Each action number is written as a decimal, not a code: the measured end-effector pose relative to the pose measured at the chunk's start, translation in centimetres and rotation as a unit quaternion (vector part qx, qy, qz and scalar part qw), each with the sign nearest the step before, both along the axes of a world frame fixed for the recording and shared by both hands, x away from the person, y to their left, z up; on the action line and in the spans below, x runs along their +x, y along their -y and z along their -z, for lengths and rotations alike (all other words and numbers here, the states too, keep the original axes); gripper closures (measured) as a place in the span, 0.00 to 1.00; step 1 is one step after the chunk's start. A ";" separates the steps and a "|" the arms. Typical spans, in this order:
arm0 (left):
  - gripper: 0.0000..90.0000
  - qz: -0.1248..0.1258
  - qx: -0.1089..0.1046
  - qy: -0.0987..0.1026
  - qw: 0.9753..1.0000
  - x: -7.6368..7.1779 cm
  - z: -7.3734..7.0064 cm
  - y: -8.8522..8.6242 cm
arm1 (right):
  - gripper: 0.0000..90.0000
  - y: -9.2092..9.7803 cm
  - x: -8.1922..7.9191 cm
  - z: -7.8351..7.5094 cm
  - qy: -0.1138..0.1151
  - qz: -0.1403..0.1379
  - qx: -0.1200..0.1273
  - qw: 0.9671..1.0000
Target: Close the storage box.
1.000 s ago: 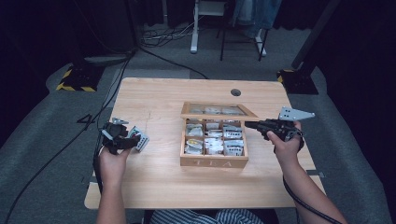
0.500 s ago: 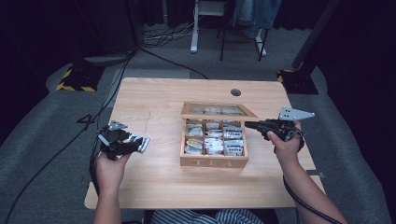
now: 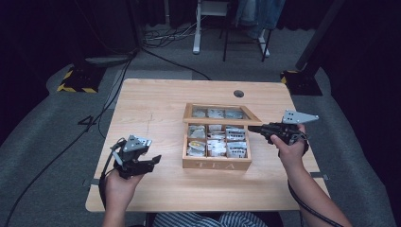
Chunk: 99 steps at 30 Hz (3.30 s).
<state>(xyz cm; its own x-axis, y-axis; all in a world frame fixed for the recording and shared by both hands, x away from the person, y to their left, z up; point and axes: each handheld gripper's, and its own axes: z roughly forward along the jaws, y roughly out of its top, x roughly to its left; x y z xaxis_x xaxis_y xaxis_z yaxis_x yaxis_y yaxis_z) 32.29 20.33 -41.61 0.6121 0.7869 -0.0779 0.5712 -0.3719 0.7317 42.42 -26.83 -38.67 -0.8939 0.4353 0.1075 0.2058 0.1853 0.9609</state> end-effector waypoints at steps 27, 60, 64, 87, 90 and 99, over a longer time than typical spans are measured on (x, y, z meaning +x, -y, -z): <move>0.43 0.044 0.040 -0.061 0.996 0.0 7.4 3.6 | 1.00 0.5 -0.6 -0.4 -0.012 -0.033 -0.049 0.998; 0.40 0.037 0.038 0.000 0.999 -0.1 8.5 3.5 | 1.00 -0.5 -2.3 -0.5 -0.098 -0.035 -0.165 0.981; 0.40 0.037 0.038 0.000 0.999 -0.1 8.5 3.5 | 1.00 -0.7 -2.4 -0.4 -0.108 -0.035 -0.181 0.977; 0.40 0.037 0.038 0.000 0.999 -0.1 8.5 3.5 | 1.00 -1.6 -2.5 0.4 -0.137 -0.052 -0.258 0.955; 0.40 0.038 0.038 0.000 0.999 -0.1 8.5 3.5 | 1.00 -1.7 -2.5 0.6 -0.142 -0.054 -0.266 0.952; 0.38 0.038 0.034 -0.002 0.999 0.0 8.6 3.6 | 1.00 -1.5 -2.7 1.0 -0.154 -0.055 -0.284 0.945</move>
<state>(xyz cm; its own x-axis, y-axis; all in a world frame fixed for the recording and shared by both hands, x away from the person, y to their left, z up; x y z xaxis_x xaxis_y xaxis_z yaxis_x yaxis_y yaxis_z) 32.34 16.71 -50.19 0.6695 0.7423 -0.0281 0.5421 -0.4623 0.7017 39.72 -25.28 -39.65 -0.9011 0.4080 0.1470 0.4097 0.6898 0.5969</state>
